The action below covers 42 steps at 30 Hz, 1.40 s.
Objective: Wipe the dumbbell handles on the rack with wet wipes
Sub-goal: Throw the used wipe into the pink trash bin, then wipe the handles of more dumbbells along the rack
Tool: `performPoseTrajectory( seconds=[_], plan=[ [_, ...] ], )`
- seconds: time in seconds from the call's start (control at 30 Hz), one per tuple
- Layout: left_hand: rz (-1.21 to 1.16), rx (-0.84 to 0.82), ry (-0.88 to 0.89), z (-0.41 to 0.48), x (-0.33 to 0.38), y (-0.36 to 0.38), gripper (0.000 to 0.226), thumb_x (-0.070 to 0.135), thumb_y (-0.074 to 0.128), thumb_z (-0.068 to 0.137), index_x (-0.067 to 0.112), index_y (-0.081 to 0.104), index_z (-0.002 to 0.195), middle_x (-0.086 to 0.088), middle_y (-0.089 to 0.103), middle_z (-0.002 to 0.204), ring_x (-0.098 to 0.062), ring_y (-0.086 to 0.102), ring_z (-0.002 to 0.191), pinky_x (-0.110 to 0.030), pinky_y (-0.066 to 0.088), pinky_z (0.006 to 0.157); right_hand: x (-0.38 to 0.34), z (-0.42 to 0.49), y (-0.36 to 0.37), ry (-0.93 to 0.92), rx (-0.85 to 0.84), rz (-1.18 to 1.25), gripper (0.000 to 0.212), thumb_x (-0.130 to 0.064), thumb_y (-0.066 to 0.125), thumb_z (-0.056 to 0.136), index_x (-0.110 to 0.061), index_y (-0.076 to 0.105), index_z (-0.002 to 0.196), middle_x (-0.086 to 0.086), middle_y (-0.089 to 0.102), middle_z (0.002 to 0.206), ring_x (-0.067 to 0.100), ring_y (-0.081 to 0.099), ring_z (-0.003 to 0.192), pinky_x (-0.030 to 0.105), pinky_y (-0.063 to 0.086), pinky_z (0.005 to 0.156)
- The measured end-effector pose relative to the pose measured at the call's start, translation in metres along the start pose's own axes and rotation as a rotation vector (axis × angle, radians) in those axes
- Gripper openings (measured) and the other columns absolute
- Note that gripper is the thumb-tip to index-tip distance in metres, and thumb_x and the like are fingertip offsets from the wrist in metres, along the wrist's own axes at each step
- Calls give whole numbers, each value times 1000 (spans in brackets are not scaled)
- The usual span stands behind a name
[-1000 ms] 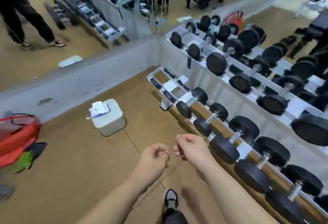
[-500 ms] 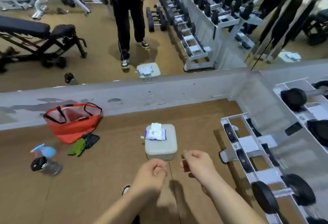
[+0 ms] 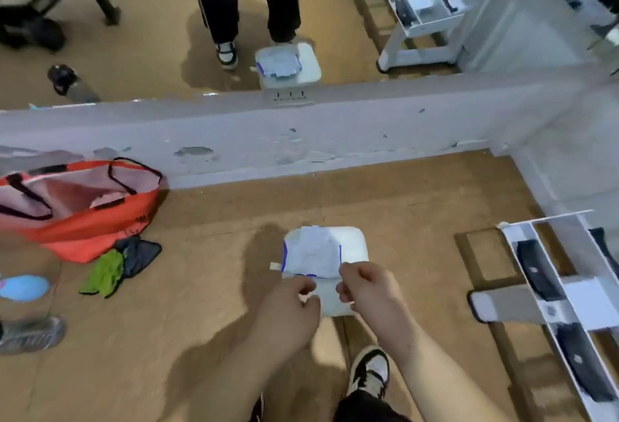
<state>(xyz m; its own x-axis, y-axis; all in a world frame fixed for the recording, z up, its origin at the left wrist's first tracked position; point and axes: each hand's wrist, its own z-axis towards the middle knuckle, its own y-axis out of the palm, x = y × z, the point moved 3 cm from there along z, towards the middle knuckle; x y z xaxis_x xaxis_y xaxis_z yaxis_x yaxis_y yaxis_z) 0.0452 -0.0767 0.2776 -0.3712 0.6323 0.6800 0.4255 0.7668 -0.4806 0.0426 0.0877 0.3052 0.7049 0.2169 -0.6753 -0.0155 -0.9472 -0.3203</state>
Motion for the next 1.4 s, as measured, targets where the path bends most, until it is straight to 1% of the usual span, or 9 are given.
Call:
performPoseTrajectory(
  seconds=[0.13, 0.23, 0.33, 0.43, 0.53, 0.67, 0.93, 1.17, 1.4],
  plan=[
    [123, 47, 93, 97, -60, 39, 36, 23, 56, 100, 29, 62, 135, 11, 54, 139, -3, 59, 111, -21, 46, 96, 55, 102, 25, -75, -42, -134, 31, -26, 60, 98, -5, 58, 74, -2, 51, 66, 13, 52, 66, 25, 39, 59],
    [307, 71, 139, 168, -94, 63, 42, 33, 52, 103, 36, 55, 145, 12, 39, 150, -6, 60, 111, -24, 47, 89, 84, 178, 48, -124, -68, -293, 15, -36, 62, 96, -28, 72, 88, -14, 60, 62, 7, 55, 60, 23, 42, 60],
    [426, 87, 207, 223, -117, 78, 34, 44, 53, 102, 35, 65, 132, 11, 43, 135, -8, 60, 103, -24, 46, 80, 97, 245, 65, -169, -139, -539, 12, -43, 64, 92, -36, 65, 100, -10, 68, 79, 6, 63, 62, 26, 50, 62],
    [542, 60, 249, 262, -132, 85, 27, 48, 54, 101, 28, 71, 105, 10, 46, 118, -10, 57, 96, -30, 52, 79, 97, 291, 78, -185, -199, -760, 14, -37, 68, 88, -27, 63, 96, -8, 68, 87, 14, 67, 77, 32, 55, 72],
    [659, 20, 294, 285, -133, 85, 25, 48, 53, 99, 28, 66, 92, 9, 46, 113, -12, 54, 102, -31, 49, 77, 93, 316, 89, -203, -178, -855, 21, -35, 67, 88, -16, 68, 95, -7, 67, 83, 15, 62, 76, 30, 49, 67],
    [698, -73, 395, 296, -136, 88, 16, 37, 56, 99, 32, 69, 105, 8, 44, 114, -14, 51, 108, -37, 53, 78, 101, 329, 109, -154, -252, -1015, 8, -32, 65, 92, -25, 63, 94, -3, 69, 104, 18, 65, 93, 30, 53, 78],
    [830, -69, 410, 307, -131, 103, 20, 26, 63, 99, 29, 65, 118, 3, 44, 116, -19, 48, 115, -32, 39, 73, 123, 345, 107, -115, -170, -683, 16, -9, 67, 87, -25, 64, 91, -12, 58, 75, 10, 55, 67, 26, 52, 68],
    [818, -96, 410, 311, -130, 107, 18, 25, 57, 100, 26, 61, 117, -1, 41, 115, -21, 46, 116, -34, 39, 74, 136, 346, 100, -200, -130, -513, 13, -10, 73, 89, -23, 68, 91, -10, 48, 63, 8, 44, 52, 18, 41, 55],
    [845, -118, 514, 302, -125, 107, 24, 21, 58, 95, 22, 55, 118, -3, 41, 116, -22, 44, 115, -32, 41, 83, 129, 331, 99, -175, -256, -552, 30, -7, 81, 81, -23, 61, 96, -8, 48, 69, 13, 44, 64, 23, 40, 59]
  ],
)
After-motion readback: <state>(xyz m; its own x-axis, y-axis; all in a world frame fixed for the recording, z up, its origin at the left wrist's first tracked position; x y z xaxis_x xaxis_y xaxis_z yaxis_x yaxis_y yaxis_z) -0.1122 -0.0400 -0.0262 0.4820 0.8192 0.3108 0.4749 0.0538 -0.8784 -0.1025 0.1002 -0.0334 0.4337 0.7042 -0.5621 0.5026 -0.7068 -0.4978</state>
